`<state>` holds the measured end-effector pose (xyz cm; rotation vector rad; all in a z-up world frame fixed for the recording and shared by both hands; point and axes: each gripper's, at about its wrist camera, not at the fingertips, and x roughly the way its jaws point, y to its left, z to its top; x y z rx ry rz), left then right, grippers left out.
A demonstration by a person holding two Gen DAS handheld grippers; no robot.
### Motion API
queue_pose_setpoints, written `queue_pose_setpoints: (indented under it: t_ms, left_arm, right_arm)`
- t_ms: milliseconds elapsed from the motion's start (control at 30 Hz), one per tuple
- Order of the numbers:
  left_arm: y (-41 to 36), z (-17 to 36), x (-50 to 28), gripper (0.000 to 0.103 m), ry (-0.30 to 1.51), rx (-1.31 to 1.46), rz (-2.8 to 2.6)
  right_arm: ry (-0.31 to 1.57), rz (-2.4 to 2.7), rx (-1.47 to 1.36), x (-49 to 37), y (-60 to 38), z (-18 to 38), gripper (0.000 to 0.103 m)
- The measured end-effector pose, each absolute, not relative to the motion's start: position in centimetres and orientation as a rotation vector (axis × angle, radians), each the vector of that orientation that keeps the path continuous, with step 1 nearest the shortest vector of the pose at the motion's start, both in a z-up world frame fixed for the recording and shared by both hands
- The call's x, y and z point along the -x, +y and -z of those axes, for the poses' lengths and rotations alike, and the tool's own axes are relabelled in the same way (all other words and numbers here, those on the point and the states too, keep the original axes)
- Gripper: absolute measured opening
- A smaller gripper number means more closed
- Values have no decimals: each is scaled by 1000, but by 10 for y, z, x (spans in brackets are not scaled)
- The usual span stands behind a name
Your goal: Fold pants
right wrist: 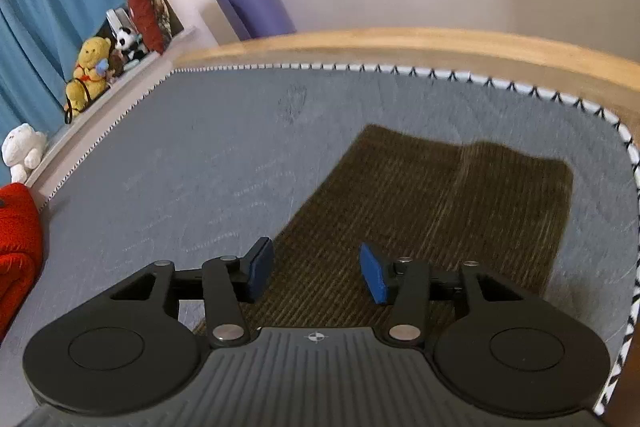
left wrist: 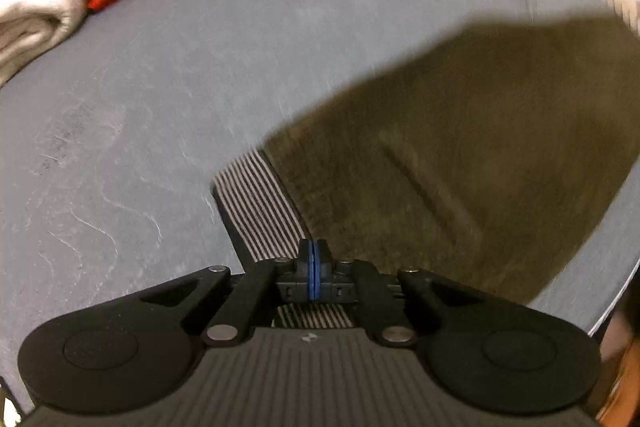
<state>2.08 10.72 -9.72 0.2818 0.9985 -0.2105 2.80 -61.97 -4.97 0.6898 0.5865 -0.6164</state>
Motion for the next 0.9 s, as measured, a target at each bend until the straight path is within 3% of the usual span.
queue_pose_setpoints:
  t_ms: [33,100,267,300,333,667,900]
  left_arm:
    - [110,88,-22,19,958,-250,191]
    - [116,72,-25,29,885,-183,160]
    - [103,83,-59,29,947,-126,154]
    - [100,93,-66,32,991,-164,113]
    - [97,103,-73,43,1023,-205,70]
    - [45,47,-63,43,822,-86,173]
    - [-12,82,-65,47,901,-116,403]
  right_arm:
    - [593,620,-698,-28,-623,53,52]
    - [604,633,-702,-27,-629,59,53]
    - [632,656,-715,-26,-639,73,53]
    - [633,659,-721,-25,-642,76,53]
    - [633,665,-723,-25,-644,77,53]
    - [632,703,-726,-12,-662,83,58]
    - [624,737,-720,1,-684,87,59]
